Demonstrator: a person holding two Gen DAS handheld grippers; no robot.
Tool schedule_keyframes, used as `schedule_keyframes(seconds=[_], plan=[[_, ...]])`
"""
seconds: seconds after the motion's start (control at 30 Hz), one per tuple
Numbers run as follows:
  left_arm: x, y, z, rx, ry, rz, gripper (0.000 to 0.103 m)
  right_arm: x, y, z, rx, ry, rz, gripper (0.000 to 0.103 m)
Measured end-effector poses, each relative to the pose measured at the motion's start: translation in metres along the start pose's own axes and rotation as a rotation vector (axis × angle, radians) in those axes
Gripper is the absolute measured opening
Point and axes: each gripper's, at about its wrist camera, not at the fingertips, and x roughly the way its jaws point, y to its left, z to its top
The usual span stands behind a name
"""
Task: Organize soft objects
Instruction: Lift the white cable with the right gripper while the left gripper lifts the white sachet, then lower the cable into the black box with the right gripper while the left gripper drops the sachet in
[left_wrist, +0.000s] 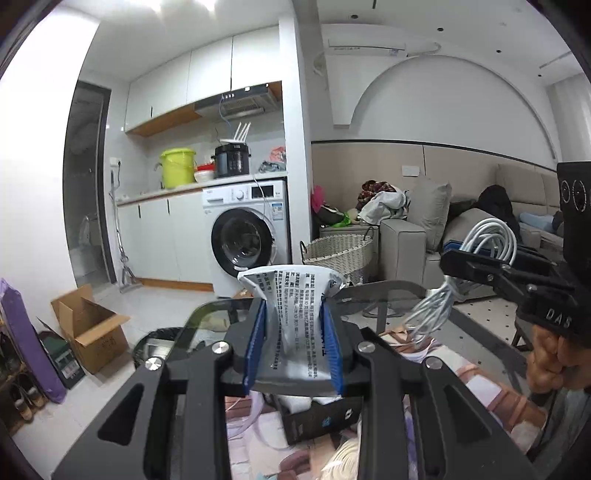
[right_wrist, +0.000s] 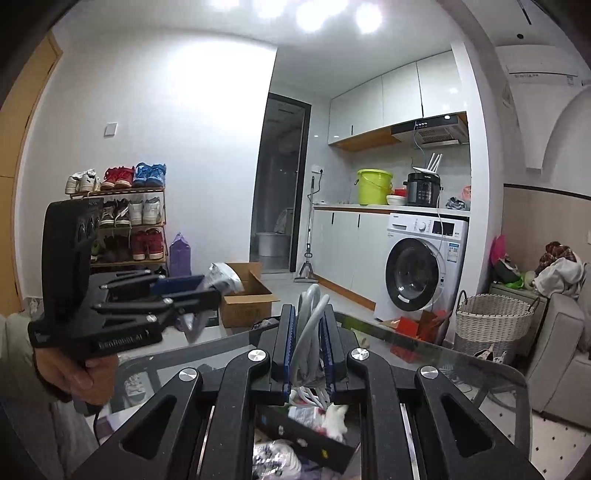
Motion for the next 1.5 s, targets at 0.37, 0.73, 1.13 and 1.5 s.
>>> schedule_keyframes(seconds=[0.37,0.73,1.13,1.5], plan=[[0.047,0.01,0.038,-0.114,-0.037,0.005,0.029,0.06,-0.021,0.028,0.028,-0.008,-0.029,0.013],[0.061,0.004,0.034,-0.107,0.023,-0.001,0.029,0.091,-0.033,0.027,0.048,0.12,-0.029,0.013],[0.128,-0.003,-0.001,-0.087,0.413,0.013,0.029,0.15,-0.055,-0.012,0.093,0.482,-0.062,0.013],[0.165,-0.023,-0.038,-0.067,0.664,-0.013,0.029,0.188,-0.052,-0.06,0.087,0.669,0.0,0.013]])
